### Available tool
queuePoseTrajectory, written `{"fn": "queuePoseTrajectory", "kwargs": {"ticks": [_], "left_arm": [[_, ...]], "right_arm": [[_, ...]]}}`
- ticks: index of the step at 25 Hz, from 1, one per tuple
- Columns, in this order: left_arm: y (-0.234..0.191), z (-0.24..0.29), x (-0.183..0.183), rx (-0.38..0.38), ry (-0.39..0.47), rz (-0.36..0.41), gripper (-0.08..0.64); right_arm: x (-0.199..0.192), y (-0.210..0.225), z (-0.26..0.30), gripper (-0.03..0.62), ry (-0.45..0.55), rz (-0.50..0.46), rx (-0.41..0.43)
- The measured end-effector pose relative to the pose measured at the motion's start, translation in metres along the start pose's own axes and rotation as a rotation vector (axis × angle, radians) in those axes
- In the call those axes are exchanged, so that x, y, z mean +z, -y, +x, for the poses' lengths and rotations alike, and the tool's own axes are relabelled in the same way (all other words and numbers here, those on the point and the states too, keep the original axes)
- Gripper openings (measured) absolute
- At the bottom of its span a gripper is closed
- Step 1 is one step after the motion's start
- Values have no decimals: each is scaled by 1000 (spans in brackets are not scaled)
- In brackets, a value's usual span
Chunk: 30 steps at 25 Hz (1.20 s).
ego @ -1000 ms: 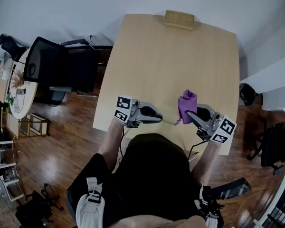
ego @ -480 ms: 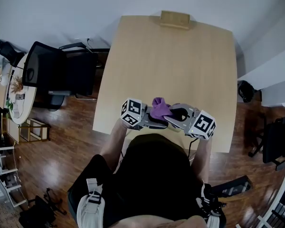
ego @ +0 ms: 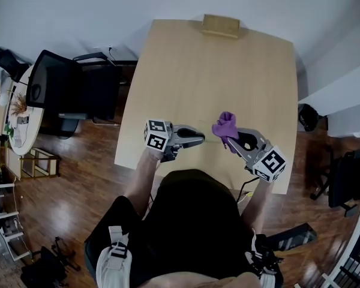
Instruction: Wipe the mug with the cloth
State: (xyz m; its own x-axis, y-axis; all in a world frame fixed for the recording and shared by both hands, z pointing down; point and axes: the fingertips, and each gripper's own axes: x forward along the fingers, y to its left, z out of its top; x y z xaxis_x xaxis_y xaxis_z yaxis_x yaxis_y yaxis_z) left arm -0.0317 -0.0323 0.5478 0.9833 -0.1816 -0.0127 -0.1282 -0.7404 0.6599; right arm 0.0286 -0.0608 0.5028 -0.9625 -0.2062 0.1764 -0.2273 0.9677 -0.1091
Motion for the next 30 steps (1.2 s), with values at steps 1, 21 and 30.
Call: {"fn": "queuePoseTrajectory", "kwargs": {"ticks": [1, 21, 30], "left_arm": [[3, 5, 1, 6, -14, 4, 41], [22, -34, 59, -107, 418, -1, 41], [48, -28, 75, -236, 454, 39, 46]], "right_arm": [[-8, -5, 10, 61, -34, -11, 12], [59, 53, -45, 61, 573, 488, -126], [49, 24, 17, 61, 490, 568, 16]]}}
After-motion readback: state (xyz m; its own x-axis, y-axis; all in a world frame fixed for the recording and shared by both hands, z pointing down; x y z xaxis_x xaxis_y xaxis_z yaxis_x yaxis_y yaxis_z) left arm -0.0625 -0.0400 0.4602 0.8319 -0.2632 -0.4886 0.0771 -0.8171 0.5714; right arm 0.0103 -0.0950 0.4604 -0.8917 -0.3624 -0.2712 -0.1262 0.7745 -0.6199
